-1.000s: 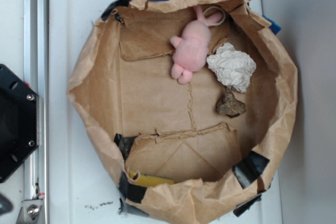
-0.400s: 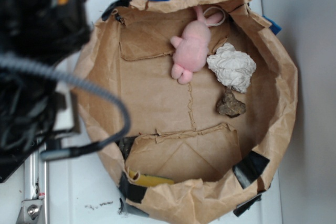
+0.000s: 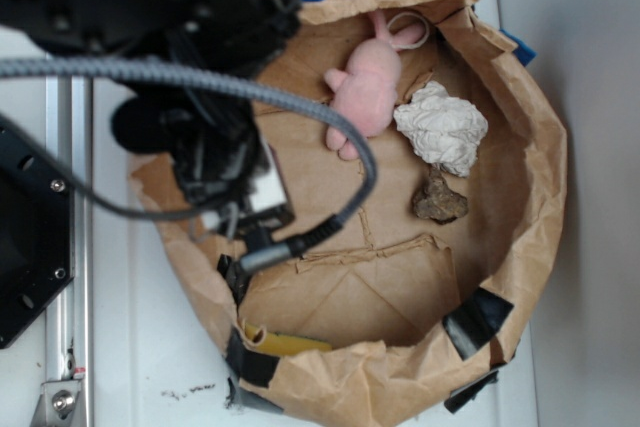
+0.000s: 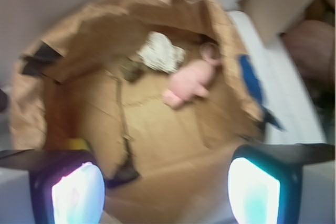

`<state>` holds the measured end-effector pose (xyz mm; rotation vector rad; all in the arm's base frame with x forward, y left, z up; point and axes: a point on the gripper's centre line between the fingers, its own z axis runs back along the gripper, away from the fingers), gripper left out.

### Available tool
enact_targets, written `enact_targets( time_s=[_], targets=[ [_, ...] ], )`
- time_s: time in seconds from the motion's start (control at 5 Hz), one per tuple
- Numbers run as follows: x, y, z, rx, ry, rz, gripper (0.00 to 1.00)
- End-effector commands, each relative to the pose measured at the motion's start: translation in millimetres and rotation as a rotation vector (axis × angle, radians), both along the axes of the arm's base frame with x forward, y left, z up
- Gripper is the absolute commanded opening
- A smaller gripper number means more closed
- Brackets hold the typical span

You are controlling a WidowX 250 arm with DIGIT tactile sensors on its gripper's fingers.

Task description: Grab the rock.

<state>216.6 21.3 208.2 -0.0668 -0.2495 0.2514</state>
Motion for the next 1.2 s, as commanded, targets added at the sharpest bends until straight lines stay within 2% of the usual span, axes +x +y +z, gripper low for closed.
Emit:
enact_targets(
  time_s=[0.0,0.2,0.4,0.6,0.8,1.0],
  targets=[
    [0,3,7,0.000,-0.026,0.010,1.00],
    [0,3,7,0.000,-0.026,0.010,1.00],
    [33,-16,-33,-0.041,-0.013,-0.102,1.00],
    [55,-29,-58,-0.049,0.015,-0.141,1.00],
    [61,-31,-74,-0.040,0.000,-0.178,1.00],
    [59,-28,-84,-0.051,-0.043,-0.267,1.00]
  ],
)
